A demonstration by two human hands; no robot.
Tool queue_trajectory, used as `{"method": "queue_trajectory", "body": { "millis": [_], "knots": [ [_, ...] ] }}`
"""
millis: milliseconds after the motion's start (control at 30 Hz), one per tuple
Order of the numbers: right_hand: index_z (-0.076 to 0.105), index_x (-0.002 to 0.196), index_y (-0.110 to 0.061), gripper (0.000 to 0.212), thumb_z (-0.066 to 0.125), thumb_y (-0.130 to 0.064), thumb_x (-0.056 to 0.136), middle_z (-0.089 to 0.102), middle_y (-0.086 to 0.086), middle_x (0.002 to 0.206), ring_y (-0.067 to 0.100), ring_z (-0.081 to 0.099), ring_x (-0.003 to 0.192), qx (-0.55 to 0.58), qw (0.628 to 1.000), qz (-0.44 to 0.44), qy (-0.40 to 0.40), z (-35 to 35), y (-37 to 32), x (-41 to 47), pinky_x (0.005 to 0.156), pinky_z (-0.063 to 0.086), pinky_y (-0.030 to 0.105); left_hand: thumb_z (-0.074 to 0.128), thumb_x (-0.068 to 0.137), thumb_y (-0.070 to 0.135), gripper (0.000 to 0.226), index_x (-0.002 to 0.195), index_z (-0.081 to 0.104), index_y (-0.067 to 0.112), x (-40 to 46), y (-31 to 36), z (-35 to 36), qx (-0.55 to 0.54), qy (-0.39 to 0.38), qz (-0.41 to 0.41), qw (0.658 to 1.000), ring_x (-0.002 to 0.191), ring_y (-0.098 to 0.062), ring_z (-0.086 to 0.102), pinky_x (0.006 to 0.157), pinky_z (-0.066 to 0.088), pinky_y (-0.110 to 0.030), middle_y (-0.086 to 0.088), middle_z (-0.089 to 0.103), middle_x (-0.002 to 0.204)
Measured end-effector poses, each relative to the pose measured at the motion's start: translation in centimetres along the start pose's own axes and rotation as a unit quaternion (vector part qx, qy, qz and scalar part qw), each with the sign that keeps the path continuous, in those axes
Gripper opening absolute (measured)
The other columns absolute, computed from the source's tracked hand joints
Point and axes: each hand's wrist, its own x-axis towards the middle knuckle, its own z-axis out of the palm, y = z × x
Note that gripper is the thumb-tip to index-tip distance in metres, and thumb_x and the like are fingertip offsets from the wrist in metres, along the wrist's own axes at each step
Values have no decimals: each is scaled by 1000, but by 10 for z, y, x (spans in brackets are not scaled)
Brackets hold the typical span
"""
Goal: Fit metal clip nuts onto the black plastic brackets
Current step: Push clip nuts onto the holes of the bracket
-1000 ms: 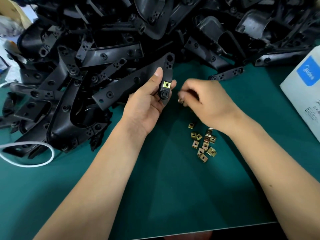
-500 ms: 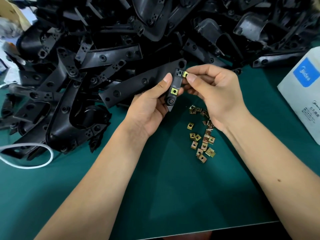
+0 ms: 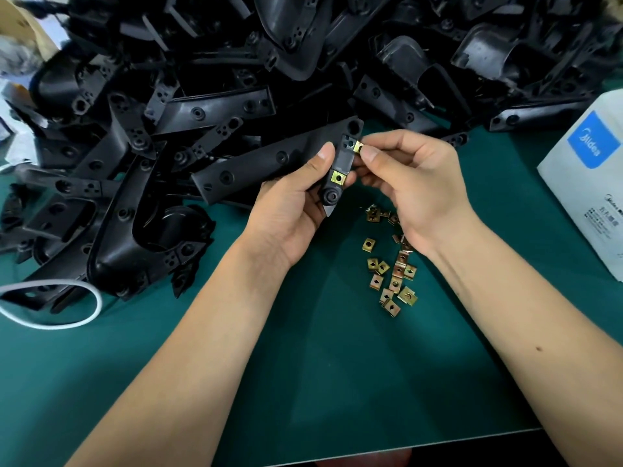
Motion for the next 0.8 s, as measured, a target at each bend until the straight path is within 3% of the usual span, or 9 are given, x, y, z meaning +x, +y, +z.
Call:
{"method": "queue_trajectory", "body": {
  "millis": [133, 200, 333, 500, 633, 800],
  "knots": [
    [74, 99, -5, 8, 69, -1, 94, 78, 19, 93, 38, 74, 86, -22, 1000, -6, -16, -1, -3, 0, 93, 58, 58, 78, 79, 21, 22, 97, 78, 9, 0, 2, 0, 13, 2, -18, 1000, 75, -18, 76, 61, 57, -23, -9, 80, 96],
    [71, 99, -6, 9, 70, 0, 92, 76, 19, 89, 37, 73, 82, -16, 1000, -3, -16, 0, -5, -1, 92, 57, 59, 78, 74, 22, 30, 101, 76, 7, 0, 3, 0, 12, 0, -29, 1000, 74, -18, 76, 61, 57, -23, -9, 79, 96],
    [66, 111, -2, 20, 72, 0, 92, 72, 20, 86, 35, 68, 82, 7, 1000, 2, -4, 5, -6, -2, 95, 54, 59, 76, 84, 18, 18, 99, 78, 7, -1, 4, 0, 22, -10, -45, 999, 71, -19, 74, 59, 56, -23, -10, 78, 97],
    [62, 117, -3, 25, 68, 4, 94, 67, 18, 87, 33, 64, 83, 36, 998, 24, -36, 5, -10, -3, 96, 53, 61, 78, 77, 22, 29, 103, 78, 9, -2, 6, -5, 45, -32, -57, 997, 72, -19, 72, 60, 56, -24, -9, 77, 98],
    [60, 124, 0, 30, 67, 3, 95, 69, 26, 92, 35, 67, 79, 21, 999, 20, -41, 3, -11, -4, 87, 58, 54, 76, 80, 22, 33, 110, 75, 6, -1, 4, -4, 50, -32, -49, 997, 70, -18, 72, 59, 55, -24, -9, 76, 94],
    [62, 130, -13, 31, 62, -5, 99, 73, 24, 90, 29, 71, 72, -65, 997, -44, -24, 6, -10, -7, 81, 62, 47, 77, 78, 25, 44, 116, 75, 5, -1, -3, 0, 52, -11, -18, 998, 75, -15, 72, 63, 56, -23, -9, 77, 103]
  ]
}}
